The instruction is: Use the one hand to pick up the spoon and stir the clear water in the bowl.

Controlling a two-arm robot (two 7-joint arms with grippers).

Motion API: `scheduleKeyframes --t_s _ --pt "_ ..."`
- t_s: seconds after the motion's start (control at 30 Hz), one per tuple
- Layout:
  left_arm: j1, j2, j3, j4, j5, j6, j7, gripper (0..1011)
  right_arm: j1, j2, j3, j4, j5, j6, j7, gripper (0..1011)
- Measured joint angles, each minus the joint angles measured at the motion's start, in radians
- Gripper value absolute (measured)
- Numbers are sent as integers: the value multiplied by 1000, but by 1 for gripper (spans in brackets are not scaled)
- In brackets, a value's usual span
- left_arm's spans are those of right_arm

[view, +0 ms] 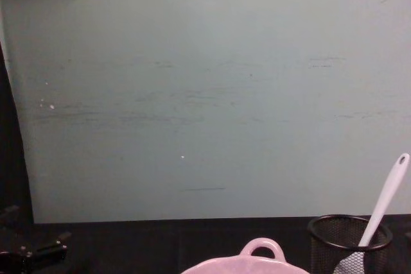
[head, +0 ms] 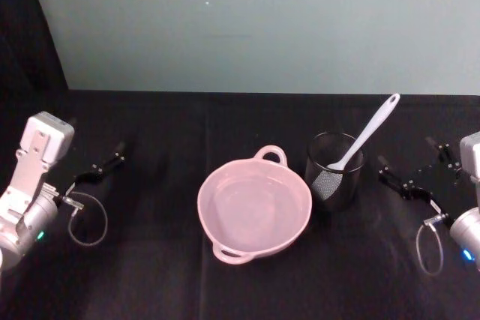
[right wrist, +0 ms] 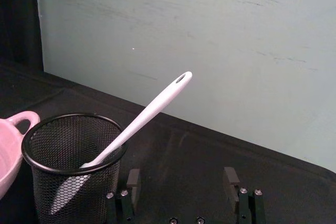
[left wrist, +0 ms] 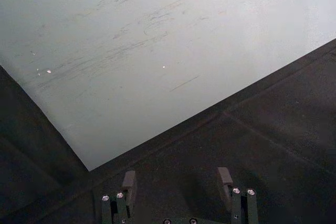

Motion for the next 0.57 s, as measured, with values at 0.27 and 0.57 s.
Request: scheduleKeyframes --t_s 0.27,0.57 --pt "0 0 0 0 0 0 0 1005 0 0 0 0 1 1 0 1003" --pt "0 0 0 0 0 0 0 1005 0 0 0 0 1 1 0 1002"
